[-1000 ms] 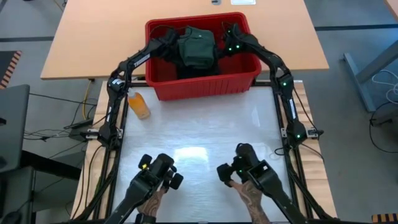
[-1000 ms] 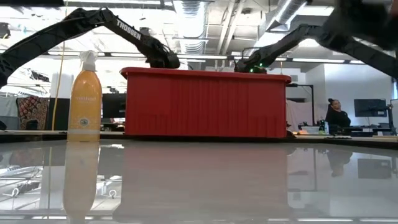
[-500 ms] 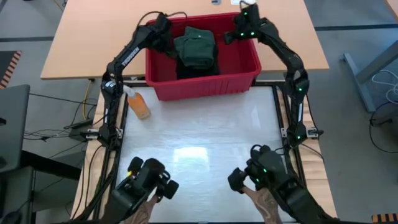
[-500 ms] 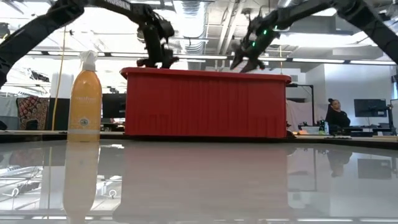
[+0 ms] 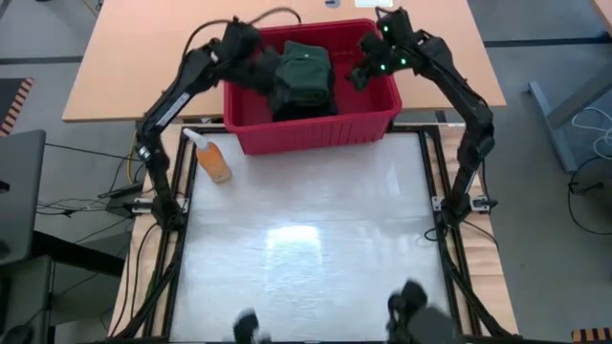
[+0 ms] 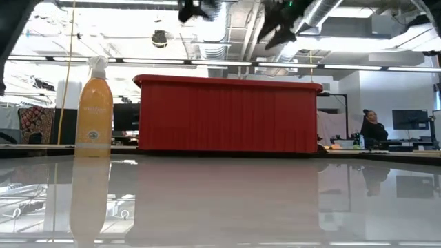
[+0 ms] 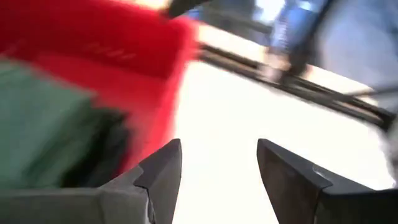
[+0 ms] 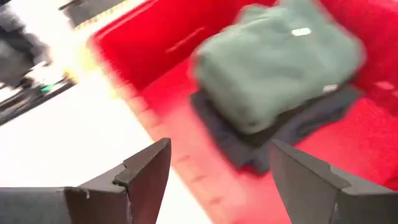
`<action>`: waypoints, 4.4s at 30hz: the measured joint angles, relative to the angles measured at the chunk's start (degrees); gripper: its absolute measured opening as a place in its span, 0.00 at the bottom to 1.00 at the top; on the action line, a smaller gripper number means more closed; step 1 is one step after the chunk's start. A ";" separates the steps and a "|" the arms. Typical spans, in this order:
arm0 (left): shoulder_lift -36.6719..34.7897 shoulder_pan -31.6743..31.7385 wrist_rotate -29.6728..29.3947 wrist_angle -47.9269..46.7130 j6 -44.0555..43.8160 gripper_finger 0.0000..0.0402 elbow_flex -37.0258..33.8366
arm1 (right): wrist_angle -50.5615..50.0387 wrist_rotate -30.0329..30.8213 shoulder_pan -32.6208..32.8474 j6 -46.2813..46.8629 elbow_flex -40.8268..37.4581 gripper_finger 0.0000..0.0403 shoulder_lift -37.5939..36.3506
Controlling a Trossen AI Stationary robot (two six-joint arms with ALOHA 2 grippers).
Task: Fold Laundry from Bin
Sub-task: Return to Home Position
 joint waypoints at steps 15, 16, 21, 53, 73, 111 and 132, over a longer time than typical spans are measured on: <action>-19.58 -22.24 -4.07 12.62 3.27 0.43 -24.78 | 15.97 10.76 32.15 11.56 -34.94 0.72 -27.28; -21.95 -22.26 -4.00 16.32 2.15 0.42 -29.33 | 19.61 10.91 33.67 12.75 -39.16 0.72 -29.59; -33.84 -22.26 -6.65 35.41 -3.50 0.40 -53.98 | 37.85 10.50 39.19 15.19 -59.23 0.72 -40.27; -63.04 -20.56 -16.76 83.91 -32.01 0.22 -113.94 | 65.99 -5.93 22.65 12.10 -99.95 0.61 -52.42; -86.70 -20.60 -30.51 70.81 -31.27 0.01 -121.19 | 63.16 -19.73 5.13 15.24 -113.92 0.06 -75.33; -104.01 -20.56 -15.83 69.28 -30.82 0.01 -132.43 | 64.84 -10.69 9.86 22.84 -125.28 0.05 -93.08; -102.54 -20.58 -19.91 64.15 -23.80 0.01 -132.45 | 66.35 -1.14 18.89 22.14 -126.39 0.09 -93.22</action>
